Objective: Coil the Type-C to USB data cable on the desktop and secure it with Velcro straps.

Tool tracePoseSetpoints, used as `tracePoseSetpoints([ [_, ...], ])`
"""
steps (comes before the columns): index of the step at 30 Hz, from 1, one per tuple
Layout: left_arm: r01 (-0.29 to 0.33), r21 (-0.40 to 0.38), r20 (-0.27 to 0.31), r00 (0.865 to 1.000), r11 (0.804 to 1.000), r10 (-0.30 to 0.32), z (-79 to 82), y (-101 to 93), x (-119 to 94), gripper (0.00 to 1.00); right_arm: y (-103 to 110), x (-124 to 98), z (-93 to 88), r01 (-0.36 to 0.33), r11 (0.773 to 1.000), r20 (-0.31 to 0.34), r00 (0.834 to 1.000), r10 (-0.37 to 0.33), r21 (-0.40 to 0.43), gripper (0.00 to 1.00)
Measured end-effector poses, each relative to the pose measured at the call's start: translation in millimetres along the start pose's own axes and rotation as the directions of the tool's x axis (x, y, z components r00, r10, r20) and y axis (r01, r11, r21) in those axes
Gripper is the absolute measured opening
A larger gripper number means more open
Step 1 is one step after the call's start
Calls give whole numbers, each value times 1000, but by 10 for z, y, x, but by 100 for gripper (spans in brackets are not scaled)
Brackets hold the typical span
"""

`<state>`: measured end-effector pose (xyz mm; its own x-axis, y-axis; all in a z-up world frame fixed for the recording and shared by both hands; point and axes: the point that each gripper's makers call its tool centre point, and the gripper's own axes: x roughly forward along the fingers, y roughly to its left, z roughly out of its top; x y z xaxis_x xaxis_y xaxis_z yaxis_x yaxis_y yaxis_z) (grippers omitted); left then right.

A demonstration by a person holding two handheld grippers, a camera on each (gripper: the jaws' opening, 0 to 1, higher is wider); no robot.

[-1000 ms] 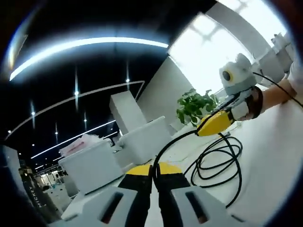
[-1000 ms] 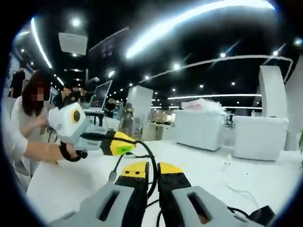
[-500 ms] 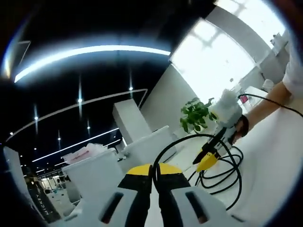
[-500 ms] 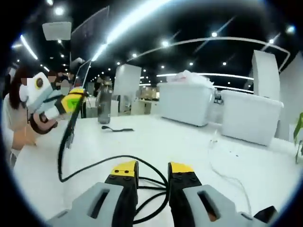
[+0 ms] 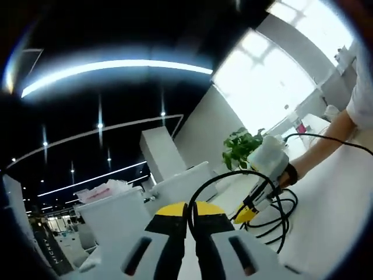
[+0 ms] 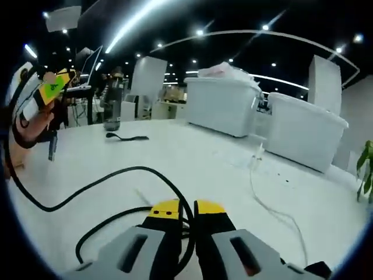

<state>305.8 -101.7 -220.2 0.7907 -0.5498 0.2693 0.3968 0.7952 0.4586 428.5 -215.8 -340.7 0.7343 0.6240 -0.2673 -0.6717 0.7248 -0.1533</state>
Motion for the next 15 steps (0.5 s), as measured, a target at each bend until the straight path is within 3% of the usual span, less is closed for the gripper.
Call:
tracePoseSetpoints([
  [4,36,-66,2,999,997,-36,-30,-78,15,5,92,-180,192,-36,996,96,995,29,80,5],
  [6,40,-50,-3,999,998,-40,-48,-116,30,5,148,-292,309,-42,995,137,990,29,88,4],
  [9,46,-20,-14,999,999,-47,-80,-164,46,5,282,-455,503,-62,995,213,976,45,75,4],
  [15,47,-29,-43,998,998,-48,-188,-158,60,5,469,-632,654,-89,994,304,950,67,59,3],
])
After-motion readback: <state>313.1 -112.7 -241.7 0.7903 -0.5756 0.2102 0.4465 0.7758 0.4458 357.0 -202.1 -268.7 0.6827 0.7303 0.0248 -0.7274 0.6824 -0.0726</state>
